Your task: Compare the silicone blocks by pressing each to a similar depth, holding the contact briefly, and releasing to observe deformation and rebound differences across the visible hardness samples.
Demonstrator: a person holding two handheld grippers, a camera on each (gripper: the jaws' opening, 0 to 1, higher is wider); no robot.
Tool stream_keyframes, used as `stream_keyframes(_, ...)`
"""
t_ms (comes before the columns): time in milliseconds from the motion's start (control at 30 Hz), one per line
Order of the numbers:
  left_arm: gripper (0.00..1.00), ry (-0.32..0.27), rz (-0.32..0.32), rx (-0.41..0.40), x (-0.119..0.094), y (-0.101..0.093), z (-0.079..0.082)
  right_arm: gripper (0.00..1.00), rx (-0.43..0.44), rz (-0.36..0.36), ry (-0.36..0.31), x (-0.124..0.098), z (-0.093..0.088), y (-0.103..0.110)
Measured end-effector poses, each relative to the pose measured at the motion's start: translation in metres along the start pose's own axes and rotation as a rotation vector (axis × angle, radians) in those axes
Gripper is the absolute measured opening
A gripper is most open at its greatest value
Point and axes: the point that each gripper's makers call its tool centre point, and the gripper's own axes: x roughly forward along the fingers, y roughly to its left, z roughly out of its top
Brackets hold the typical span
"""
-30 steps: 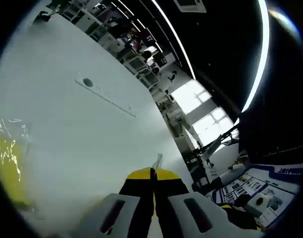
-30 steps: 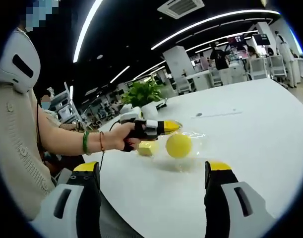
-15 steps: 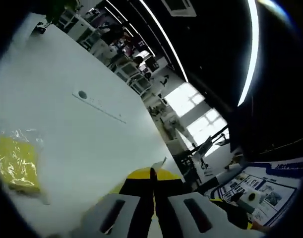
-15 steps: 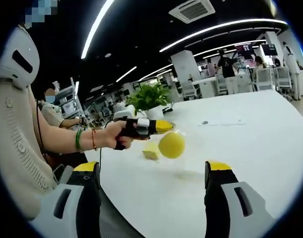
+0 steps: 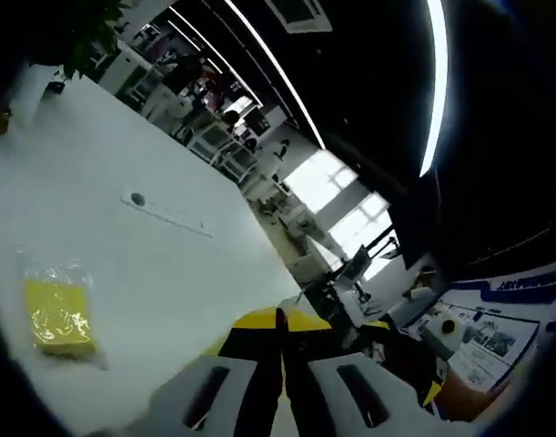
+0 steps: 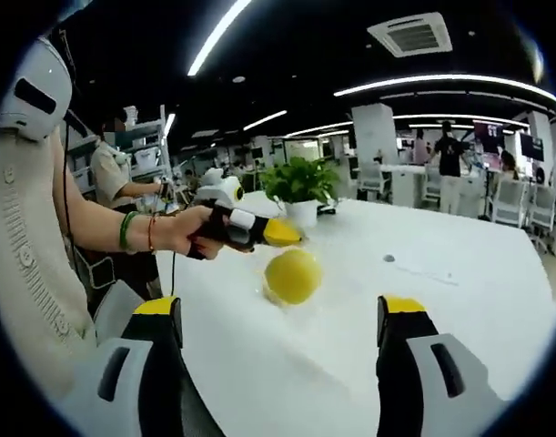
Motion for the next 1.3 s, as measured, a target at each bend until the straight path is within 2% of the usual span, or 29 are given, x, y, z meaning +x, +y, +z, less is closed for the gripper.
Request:
stream_keyframes(100,0.00,0.005,-0.016,0.027,-0.008,-0.011,0.005,0.86,0.007,0.028,0.042,0.011,0.005,0.000)
stream_keyframes(133,0.00,0.010,-0.024,0.033,-0.010,-0.015,0.005,0.86,-0.025,0.037,0.057,0.016,0.007,0.000)
stream_keyframes(167,0.00,0.018,-0.034,0.047,-0.013,-0.020,0.006,0.86,-0.055,0.047,0.061,0.020,0.009,0.000)
stream_keyframes(533,0.00,0.065,-0.101,0.111,-0.028,-0.048,0.006,0.83,-0.110,0.123,0.111,0.074,0.028,0.007)
stream_keyframes(767,0.00,0.080,-0.135,0.121,-0.035,-0.056,0.005,0.80,-0.134,0.206,0.191,0.101,0.020,0.018)
stream_keyframes(933,0.00,0.101,-0.152,0.133,-0.037,-0.061,0.001,0.76,-0.165,0.262,0.216,0.116,0.019,0.029)
stream_keyframes(1100,0.00,0.115,-0.181,0.133,-0.037,-0.067,-0.001,0.70,-0.168,0.332,0.271,0.124,0.009,0.043)
stream_keyframes(1300,0.00,0.133,-0.193,0.151,-0.037,-0.070,-0.005,0.63,-0.178,0.354,0.311,0.129,-0.001,0.045)
